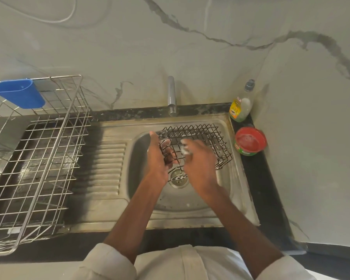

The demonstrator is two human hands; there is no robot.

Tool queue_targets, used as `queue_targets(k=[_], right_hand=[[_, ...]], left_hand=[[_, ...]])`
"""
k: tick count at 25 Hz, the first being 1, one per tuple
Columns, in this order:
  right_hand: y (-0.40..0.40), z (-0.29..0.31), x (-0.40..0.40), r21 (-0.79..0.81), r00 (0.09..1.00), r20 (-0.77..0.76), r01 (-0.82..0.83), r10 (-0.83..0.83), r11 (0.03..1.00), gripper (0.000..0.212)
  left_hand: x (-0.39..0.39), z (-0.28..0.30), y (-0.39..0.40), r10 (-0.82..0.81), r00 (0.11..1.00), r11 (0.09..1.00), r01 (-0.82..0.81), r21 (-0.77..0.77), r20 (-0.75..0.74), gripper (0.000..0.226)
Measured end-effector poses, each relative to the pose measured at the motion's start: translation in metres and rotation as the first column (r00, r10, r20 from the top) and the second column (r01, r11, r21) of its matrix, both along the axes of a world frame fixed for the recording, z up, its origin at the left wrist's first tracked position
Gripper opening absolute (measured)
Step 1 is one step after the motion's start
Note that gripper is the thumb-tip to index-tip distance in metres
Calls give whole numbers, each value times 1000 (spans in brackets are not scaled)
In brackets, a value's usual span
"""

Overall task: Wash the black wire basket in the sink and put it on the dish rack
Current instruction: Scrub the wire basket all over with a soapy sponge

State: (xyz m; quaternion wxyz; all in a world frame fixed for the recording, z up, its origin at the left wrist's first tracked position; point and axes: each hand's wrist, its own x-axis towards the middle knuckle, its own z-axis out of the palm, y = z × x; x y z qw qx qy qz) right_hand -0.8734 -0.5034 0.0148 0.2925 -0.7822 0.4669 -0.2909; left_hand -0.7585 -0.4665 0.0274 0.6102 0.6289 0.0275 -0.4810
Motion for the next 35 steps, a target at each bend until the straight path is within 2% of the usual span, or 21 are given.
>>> queue_targets(k=[2, 4, 6, 8, 9, 11, 13, 14, 17, 18, 21, 22, 23, 25, 26, 28, 32, 34, 35], right_hand=[[11, 2, 12, -118, 988, -50, -149, 144, 982, 53], [4, -2, 7, -162, 979, -69, -200, 191, 966, 48], [-9, -10, -7, -153, 992, -75, -116, 105, 981, 33], [-15, -13, -16, -62, 998, -61, 17, -21, 998, 23], [-14, -12, -13, -49, 999, -34, 29, -31, 998, 22], [-4, -9, -2, -117, 995, 51, -84, 91, 990, 20], [1, -8, 0, -204, 965, 93, -222, 245, 953, 21], [-3, -11, -4, -215, 962, 98, -228, 253, 950, 21], [-20, -20, -17, -100, 994, 99, -34, 44, 994, 20], [-18, -18, -16, -82, 994, 107, -14, 23, 997, 20], [-1, -11, -1, -207, 963, 133, -206, 236, 956, 23], [-4, -12, -2, -218, 958, 124, -229, 259, 949, 24], [-14, -14, -9, -191, 973, 111, -181, 205, 965, 25], [-44, -30, -36, -93, 996, 64, 61, -55, 994, 26], [-59, -36, -51, -44, 986, 20, 166, -165, 985, 26], [-79, -44, -72, 15, 960, -41, 279, -278, 960, 21], [-60, -32, -43, -37, 950, -54, 305, -307, 951, 16], [-28, -23, -11, -74, 974, 21, 227, -226, 971, 23], [-12, -19, 1, -93, 990, 62, 132, -127, 987, 27]], left_hand=[[0, 1, -2, -35, 999, 999, 34, -22, -13, 80], [4, 1, 1, -52, 999, 998, 52, -34, -12, 89], [6, 0, 4, -56, 998, 998, 55, -39, -6, 92], [7, -2, 5, -56, 998, 998, 56, -33, 8, 95], [7, -3, 5, -55, 998, 998, 55, -33, 12, 97], [8, -6, 3, -58, 998, 998, 58, -35, 1, 99], [7, -5, 4, -60, 998, 998, 60, -24, -6, 98], [6, -4, 5, -56, 998, 998, 56, -22, -3, 95], [7, -3, 6, -11, 1000, 999, 11, -33, 5, 85], [7, -4, 6, -7, 1000, 1000, 7, -30, 10, 84], [8, -2, 2, -27, 999, 1000, 28, -5, 31, 79], [10, -3, 2, -32, 999, 999, 32, -4, 31, 75], [12, -4, 3, -34, 999, 999, 34, -11, 30, 70], [18, -6, 7, -26, 999, 1000, 27, -10, 35, 63], [22, -8, 9, -21, 999, 1000, 21, -2, 41, 61], [25, -11, 12, -24, 999, 1000, 23, 18, 44, 55], [16, -10, 8, -5, 1000, 1000, 4, 24, 31, 46], [13, -13, 2, -29, 999, 999, 28, 37, 22, 54], [12, -14, -1, -43, 999, 998, 42, 38, 25, 58]])
